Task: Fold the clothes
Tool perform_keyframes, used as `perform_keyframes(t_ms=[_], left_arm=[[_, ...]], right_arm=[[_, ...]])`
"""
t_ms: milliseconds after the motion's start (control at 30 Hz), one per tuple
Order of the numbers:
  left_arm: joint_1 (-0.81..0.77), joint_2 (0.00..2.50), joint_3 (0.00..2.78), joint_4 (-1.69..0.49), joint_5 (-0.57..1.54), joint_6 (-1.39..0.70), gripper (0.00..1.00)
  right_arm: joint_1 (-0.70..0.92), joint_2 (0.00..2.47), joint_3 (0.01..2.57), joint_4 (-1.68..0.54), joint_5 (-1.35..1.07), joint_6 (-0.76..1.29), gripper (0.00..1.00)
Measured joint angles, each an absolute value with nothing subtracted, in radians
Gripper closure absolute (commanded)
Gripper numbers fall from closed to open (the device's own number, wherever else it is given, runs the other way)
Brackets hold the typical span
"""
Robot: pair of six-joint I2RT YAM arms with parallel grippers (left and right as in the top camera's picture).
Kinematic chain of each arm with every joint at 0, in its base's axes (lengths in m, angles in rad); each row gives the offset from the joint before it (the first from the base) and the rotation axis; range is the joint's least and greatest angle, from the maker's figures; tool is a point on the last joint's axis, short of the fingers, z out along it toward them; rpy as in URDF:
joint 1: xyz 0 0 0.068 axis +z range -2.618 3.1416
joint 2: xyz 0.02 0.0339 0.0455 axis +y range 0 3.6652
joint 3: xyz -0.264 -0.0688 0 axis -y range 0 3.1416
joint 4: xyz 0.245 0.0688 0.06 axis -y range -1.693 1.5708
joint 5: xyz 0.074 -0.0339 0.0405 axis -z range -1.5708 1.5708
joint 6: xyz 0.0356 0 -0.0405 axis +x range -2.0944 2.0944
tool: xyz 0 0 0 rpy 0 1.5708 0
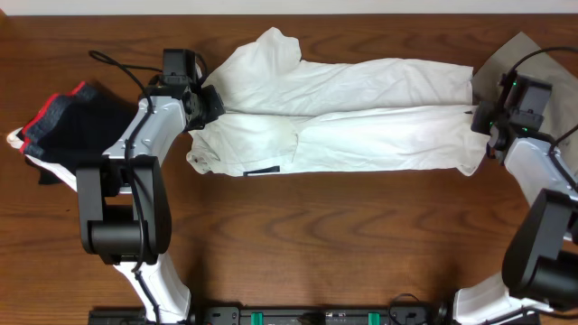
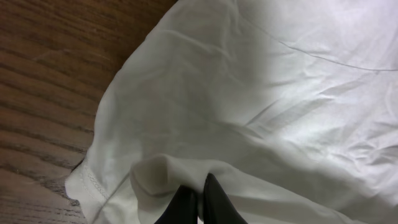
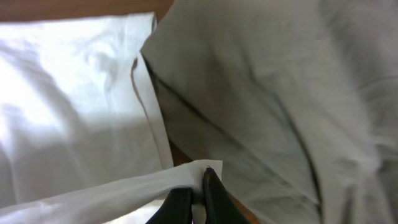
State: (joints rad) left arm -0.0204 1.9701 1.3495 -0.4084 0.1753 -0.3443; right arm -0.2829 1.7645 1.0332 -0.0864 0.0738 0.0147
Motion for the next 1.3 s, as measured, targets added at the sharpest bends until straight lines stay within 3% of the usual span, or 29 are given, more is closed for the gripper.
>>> perform_keyframes(t_ms=[267,367,467,500,567,600,733,833,967,1067,1300], left_arm=[[-0.02,1.97,1.349,-0.408,0.158,-0.377,0.94],[-0.02,1.97,1.349,-0.408,0.133,-0.41,0.94],[-0.02,1.97,1.349,-0.409,0.119,-0.426,0.94],[-0.02,1.971,1.349,-0.411,0.116,-0.43,0.86],[-0.02,1.97,1.349,-0.418,0.11,-0.434,0.67],[-0.02,1.97,1.349,-0.424,0.106,-0.439,0.66],[-0.019,1.97,1.349,-0.456,0.097,-0.445,0.64],[-0.019,1.97,1.349,-0.468,0.097,-0.442,0.65],[-0.02,1.96,1.349,-0.472,0.097,-0.422,0.65],[-0.023,1.925,1.349,-0.472,0.097,-0.414,0.74],[-0.075,1.861,1.349,-0.472,0.097,-0.365,0.74]], right_arm=[[-0.283,1.855,1.033,-0.035,0.017,0.016,0.88],[-0.283,1.855,1.033,-0.022,0.007,0.02,0.78],[-0.283,1.855,1.033,-0.025,-0.001,0.026,0.54],[-0.283,1.855,1.033,-0.027,-0.001,0.024,0.47],[-0.283,1.855,1.033,-0.034,-0.005,0.027,0.42],[-0.283,1.855,1.033,-0.037,-0.005,0.025,0.42],[-0.283,1.855,1.033,-0.058,-0.008,0.022,0.42],[-0.283,1.851,1.033,-0.087,-0.027,0.016,0.48],[-0.283,1.812,1.033,-0.121,-0.097,0.001,0.62],[-0.283,1.748,1.033,-0.154,-0.184,-0.008,0.75],[-0.279,1.695,1.037,-0.272,-0.353,-0.011,0.76]])
